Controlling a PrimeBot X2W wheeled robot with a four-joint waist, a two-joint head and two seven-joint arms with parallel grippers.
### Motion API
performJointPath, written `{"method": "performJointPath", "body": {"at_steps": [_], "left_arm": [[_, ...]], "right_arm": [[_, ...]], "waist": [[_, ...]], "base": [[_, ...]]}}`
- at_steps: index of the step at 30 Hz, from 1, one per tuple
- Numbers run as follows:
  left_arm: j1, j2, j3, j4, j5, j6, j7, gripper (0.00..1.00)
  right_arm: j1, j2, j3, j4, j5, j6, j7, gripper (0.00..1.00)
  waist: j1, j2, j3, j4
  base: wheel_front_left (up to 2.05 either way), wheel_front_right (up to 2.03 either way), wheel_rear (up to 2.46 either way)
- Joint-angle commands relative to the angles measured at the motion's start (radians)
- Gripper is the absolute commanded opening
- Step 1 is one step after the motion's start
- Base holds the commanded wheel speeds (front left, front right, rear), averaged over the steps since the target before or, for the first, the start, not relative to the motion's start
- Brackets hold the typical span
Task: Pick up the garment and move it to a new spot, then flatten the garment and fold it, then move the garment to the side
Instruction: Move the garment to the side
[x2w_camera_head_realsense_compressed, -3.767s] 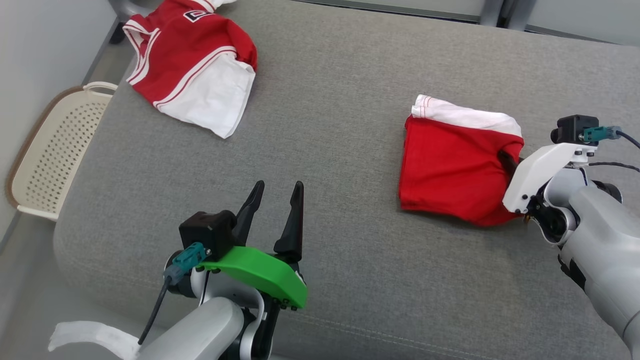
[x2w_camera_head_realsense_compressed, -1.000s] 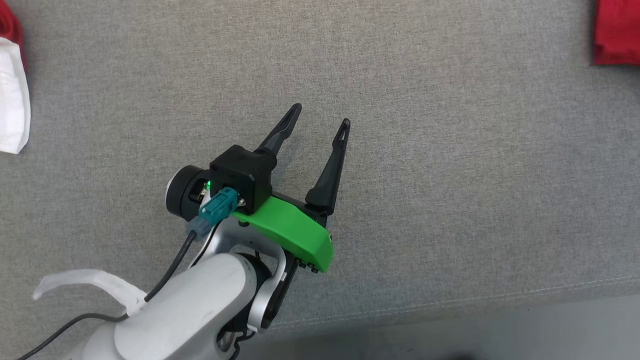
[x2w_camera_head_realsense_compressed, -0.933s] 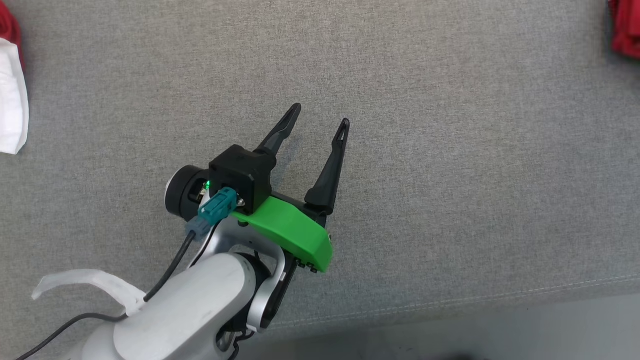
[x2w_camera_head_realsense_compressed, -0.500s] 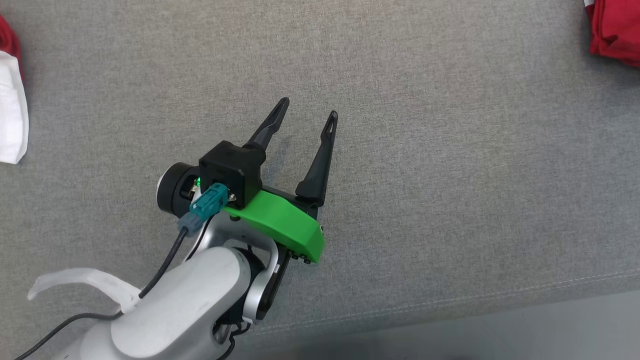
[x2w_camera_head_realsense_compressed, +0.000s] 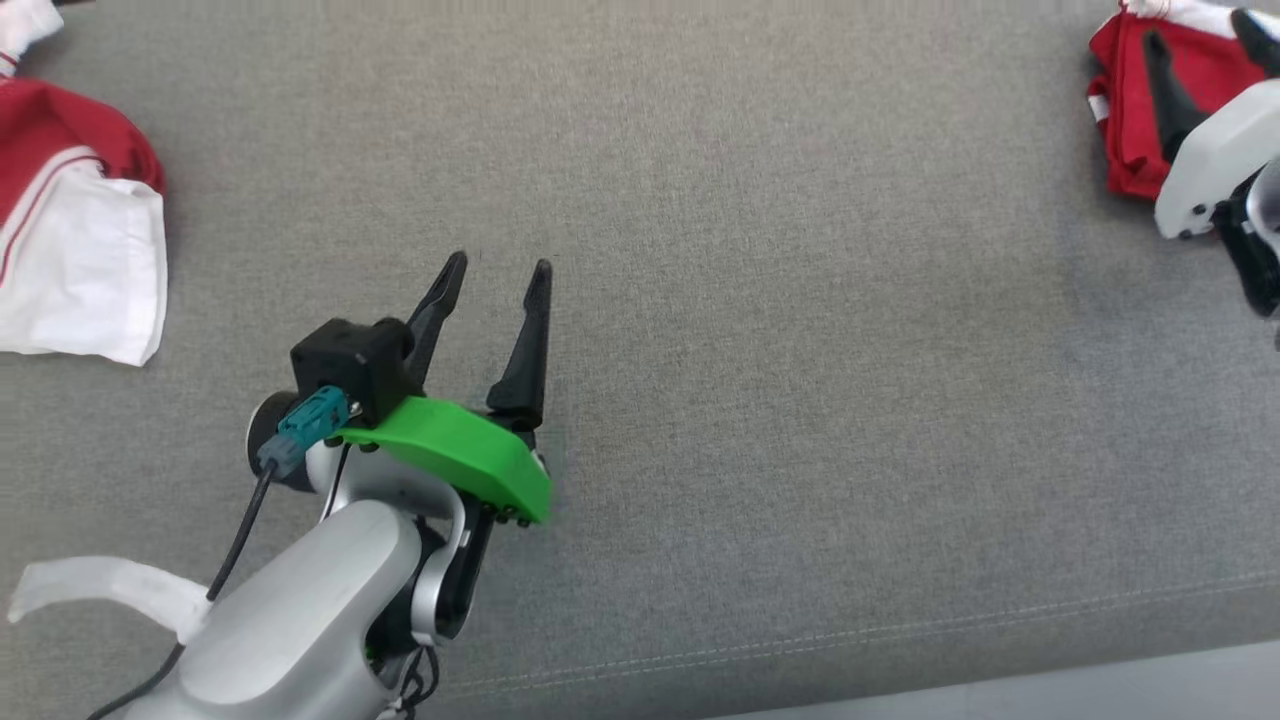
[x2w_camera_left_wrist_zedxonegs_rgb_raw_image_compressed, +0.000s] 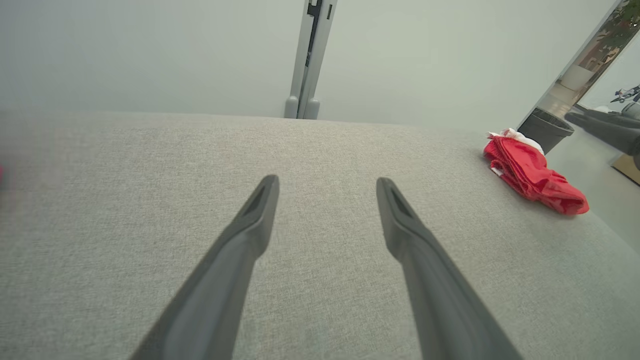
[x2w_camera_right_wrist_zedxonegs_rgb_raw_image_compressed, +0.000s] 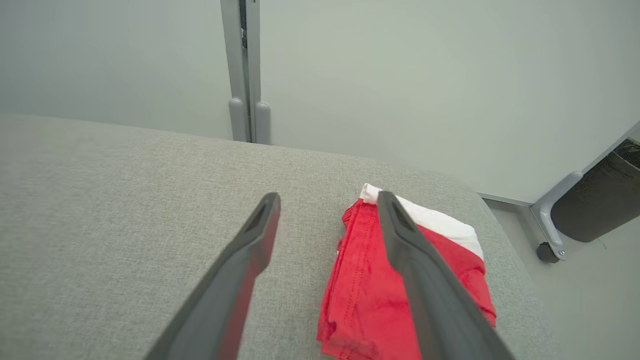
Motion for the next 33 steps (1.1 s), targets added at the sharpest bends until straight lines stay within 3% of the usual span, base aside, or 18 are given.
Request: {"method": "performJointPath", "body": {"at_steps": [1,10,17,22,27,33], "left_arm": [[0.039,0.020,0.014,0.029,-0.009,-0.017,-0.022,1.00],[0.178,0.069,0.097,0.086,-0.048,-0.032,-0.073,1.00],[0.301,0.088,0.178,0.091,-0.011,-0.036,-0.084,1.00],[0.395,0.093,0.262,0.083,0.046,-0.047,-0.083,1.00],[0.486,0.082,0.337,0.078,0.090,-0.090,-0.083,1.00],[0.526,0.085,0.361,0.102,0.098,-0.123,-0.082,1.00]], "right_arm": [[0.056,0.006,0.009,-0.023,0.022,-0.001,-0.006,1.00],[0.186,0.053,-0.007,-0.077,0.047,-0.001,-0.035,1.00],[0.301,0.119,-0.085,-0.126,0.015,-0.001,-0.058,1.00],[0.402,0.172,-0.202,-0.213,-0.065,-0.001,-0.058,1.00],[0.558,0.242,-0.349,-0.314,-0.197,-0.001,-0.059,1.00],[0.698,0.323,-0.485,-0.428,-0.332,-0.001,-0.023,1.00]], "waist": [[0.0000,0.0000,-0.114,0.035],[0.0000,0.0000,-0.243,0.057],[0.0000,0.0000,-0.326,0.070],[0.0000,0.0000,-0.352,0.070],[0.0000,0.0000,-0.374,0.073],[0.0000,0.0000,-0.390,0.074]], "base": [[0.00,0.00,0.00],[0.00,0.00,0.00],[0.00,0.00,0.00],[0.00,0.00,0.00],[0.00,0.00,0.00],[0.00,0.00,0.00]]}}
